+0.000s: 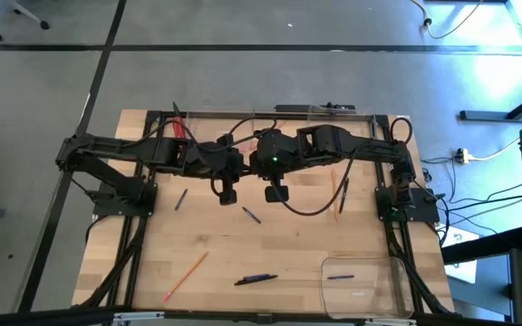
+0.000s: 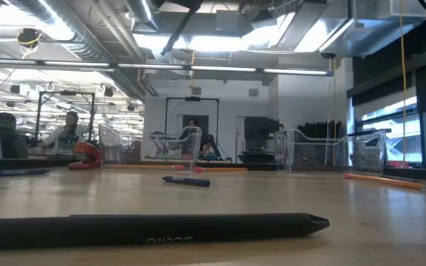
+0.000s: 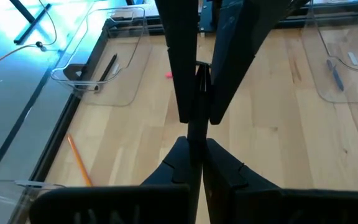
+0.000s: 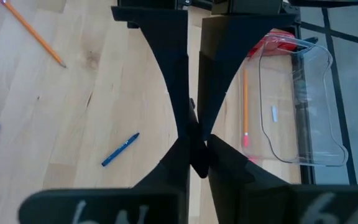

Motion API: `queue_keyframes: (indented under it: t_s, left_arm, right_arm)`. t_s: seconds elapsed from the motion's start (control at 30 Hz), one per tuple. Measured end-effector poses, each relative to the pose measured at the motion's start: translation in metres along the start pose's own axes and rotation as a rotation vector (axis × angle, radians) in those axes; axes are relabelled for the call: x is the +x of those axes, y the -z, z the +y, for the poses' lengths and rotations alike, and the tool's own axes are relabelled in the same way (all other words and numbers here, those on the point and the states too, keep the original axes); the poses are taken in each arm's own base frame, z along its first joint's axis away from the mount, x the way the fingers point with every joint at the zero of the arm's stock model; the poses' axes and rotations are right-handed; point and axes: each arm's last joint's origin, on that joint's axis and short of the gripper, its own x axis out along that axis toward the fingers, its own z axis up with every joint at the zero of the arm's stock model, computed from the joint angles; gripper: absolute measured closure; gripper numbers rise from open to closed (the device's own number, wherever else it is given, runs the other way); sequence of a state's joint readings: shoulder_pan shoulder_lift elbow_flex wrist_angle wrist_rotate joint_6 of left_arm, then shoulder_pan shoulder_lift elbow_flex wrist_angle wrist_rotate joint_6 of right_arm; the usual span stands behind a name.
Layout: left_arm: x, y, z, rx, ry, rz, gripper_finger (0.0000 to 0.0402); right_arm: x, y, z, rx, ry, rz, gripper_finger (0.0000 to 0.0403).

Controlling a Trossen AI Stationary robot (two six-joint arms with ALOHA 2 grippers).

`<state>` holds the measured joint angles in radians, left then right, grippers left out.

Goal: Sort crayons/erasers/pens/pencils in bins
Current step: Put the black pen into the top right transparent bin

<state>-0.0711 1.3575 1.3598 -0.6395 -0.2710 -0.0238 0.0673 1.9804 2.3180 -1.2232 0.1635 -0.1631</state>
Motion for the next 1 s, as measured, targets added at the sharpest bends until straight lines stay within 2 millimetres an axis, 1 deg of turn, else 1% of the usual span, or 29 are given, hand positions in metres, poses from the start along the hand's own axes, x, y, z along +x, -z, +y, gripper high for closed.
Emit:
queue_keyframes:
  t_s: [0.27,0.37,0.63,0.87,1.0]
  left_arm:
    - [0.0,0.0,0.0,0.001,-0.001,0.0,0.0394]
    - [0.0,-0.0001,0.0,0.001,-0.001,-0.001,0.0386]
    - [0.0001,-0.0002,0.0002,-0.001,-0.002,-0.002,0.0365]
    - [0.0001,-0.0003,0.0002,-0.003,-0.002,-0.003,0.0363]
    - [0.0001,-0.0001,0.0002,-0.033,-0.002,-0.001,0.0362]
  right_arm:
    - [0.0,0.0,0.0,0.0,0.0,0.0,0.0363]
    - [0.0,0.0,0.0,0.0,0.0,0.0,0.0359]
    - [0.0,0.0,0.0,-0.002,0.0,0.0,0.0364]
    - [-0.0002,0.0,0.0,-0.002,0.0,0.0,0.0361]
    - [-0.0002,0.0,0.0,-0.002,0.0,0.0,0.0362]
